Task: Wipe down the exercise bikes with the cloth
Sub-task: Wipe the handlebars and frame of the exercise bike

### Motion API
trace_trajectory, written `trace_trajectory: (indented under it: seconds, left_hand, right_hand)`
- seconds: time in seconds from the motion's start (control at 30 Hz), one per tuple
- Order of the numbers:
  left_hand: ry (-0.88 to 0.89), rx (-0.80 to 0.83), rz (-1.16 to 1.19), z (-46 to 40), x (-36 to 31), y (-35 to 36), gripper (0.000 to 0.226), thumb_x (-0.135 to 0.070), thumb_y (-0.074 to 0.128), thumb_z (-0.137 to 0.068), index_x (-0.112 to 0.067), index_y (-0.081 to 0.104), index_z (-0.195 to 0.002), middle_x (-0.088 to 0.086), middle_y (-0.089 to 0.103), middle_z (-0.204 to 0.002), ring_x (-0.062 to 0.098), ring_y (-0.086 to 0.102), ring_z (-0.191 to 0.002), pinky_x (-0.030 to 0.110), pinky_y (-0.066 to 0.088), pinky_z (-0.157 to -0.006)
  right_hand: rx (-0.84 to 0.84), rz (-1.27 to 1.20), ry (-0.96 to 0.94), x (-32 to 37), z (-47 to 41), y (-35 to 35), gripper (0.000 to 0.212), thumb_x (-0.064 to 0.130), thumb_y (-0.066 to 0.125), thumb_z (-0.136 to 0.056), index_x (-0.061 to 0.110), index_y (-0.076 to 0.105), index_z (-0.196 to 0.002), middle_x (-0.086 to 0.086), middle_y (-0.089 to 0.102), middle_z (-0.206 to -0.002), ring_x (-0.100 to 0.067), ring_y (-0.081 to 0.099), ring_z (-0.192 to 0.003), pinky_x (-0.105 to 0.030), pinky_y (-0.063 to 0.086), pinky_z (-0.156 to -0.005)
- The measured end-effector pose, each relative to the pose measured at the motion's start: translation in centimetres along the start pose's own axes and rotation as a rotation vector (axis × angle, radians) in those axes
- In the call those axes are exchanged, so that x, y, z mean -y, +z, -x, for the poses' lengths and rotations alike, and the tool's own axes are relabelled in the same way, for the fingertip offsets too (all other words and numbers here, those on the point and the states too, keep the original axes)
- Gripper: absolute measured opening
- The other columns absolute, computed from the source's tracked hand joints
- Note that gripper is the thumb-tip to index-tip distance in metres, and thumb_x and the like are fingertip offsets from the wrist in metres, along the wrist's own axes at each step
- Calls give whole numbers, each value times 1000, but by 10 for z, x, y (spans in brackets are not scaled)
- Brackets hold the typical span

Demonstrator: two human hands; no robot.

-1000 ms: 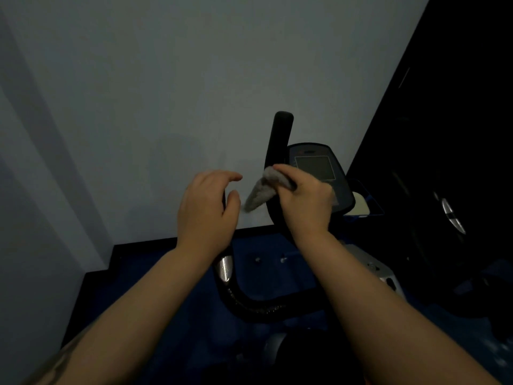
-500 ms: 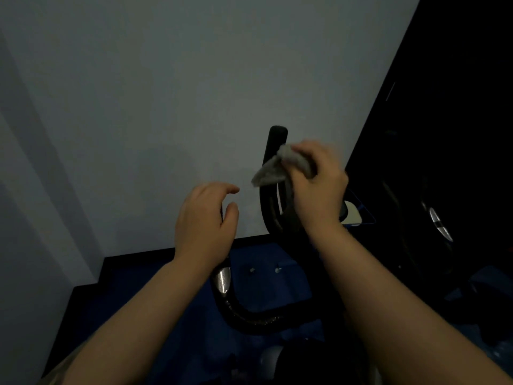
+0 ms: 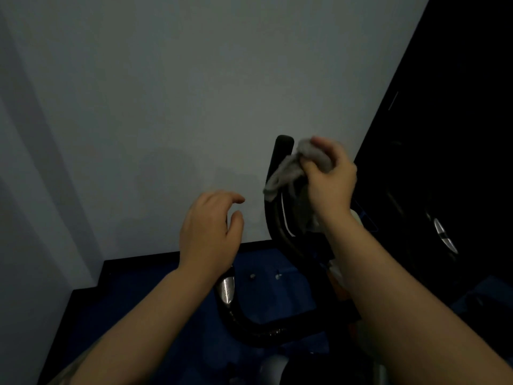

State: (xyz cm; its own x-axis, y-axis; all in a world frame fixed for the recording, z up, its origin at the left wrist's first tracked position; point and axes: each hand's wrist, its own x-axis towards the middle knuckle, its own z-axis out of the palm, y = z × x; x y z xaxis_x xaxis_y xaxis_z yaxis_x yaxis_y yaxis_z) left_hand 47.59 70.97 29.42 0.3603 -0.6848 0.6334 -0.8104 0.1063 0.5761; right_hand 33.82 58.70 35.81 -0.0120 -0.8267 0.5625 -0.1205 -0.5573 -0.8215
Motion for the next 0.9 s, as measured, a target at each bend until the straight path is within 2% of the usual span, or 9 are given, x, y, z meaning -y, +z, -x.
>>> trace_trajectory:
  seconds: [0.1,0.17,0.3,0.43,0.5,0.63,0.73,0.83,0.9]
  left_hand:
    - [-1,-4,4,0,1,2,22,-12,57,-88,-18,65,-108,-10,59,-99,-5,39,-94,23,37,-79]
    - [-2,-10,7,0,2,4,22,-12,56,-88,-18,65,-108,-8,62,-99,-6,37,-95,23,37,-79]
    - [-5,-25,-6,0,2,5,22,-12,56,-87,-18,66,-106,-12,57,-91,-7,36,-92,22,35,-75]
    - [-1,-15,-20,0,1,3,22,-11,58,-87,-18,66,-106,-10,60,-94,-6,37,-94,21,35,-77]
    - [7,-1,-18,0,2,2,21,-12,57,-88,-18,65,-106,-8,63,-98,-4,40,-95,23,36,-77]
    - [5,7,1,1,4,2,22,-12,57,-88,-18,65,-107,-7,62,-101,5,49,-96,24,39,-78]
    - [7,1,-2,1,3,2,22,-13,56,-87,-18,65,-106,-8,63,-101,2,46,-96,22,37,-77]
    - [9,21,-19,0,4,0,22,-16,53,-88,-19,65,-107,-8,65,-102,4,48,-98,21,37,-78]
    - [5,39,-18,-1,4,-1,21,-16,54,-89,-19,64,-107,-7,65,-105,6,50,-102,22,39,-80]
  right_hand:
    - [32,-174,108,3,5,19,33,3,60,-88,10,63,-120,0,66,-112,-1,62,-99,-11,48,-86]
    - [99,-148,189,-11,25,14,37,3,61,-88,11,61,-124,1,67,-112,-2,63,-101,-16,49,-90]
    - [324,45,194,-18,35,-18,32,-5,63,-84,6,67,-114,5,69,-96,6,64,-83,-24,54,-86]
    - [88,-12,12,9,5,0,24,3,66,-83,14,68,-104,4,68,-98,-4,64,-92,-17,51,-82]
    - [11,-29,-11,6,12,18,24,7,66,-84,16,68,-106,-1,67,-103,-10,63,-97,-23,52,-87]
    - [136,282,-52,-18,48,4,28,2,66,-82,10,69,-110,-6,64,-104,-18,62,-97,-10,44,-83]
    - [147,356,-232,-2,41,-6,29,3,67,-82,12,70,-108,-2,55,-106,-10,54,-97,0,37,-82]
    - [71,547,-517,19,15,14,24,11,68,-81,20,71,-103,-2,56,-105,-16,48,-100,-14,42,-64]
    - [91,730,-600,15,6,26,20,14,71,-78,19,71,-97,-5,61,-105,-24,45,-98,-20,34,-50]
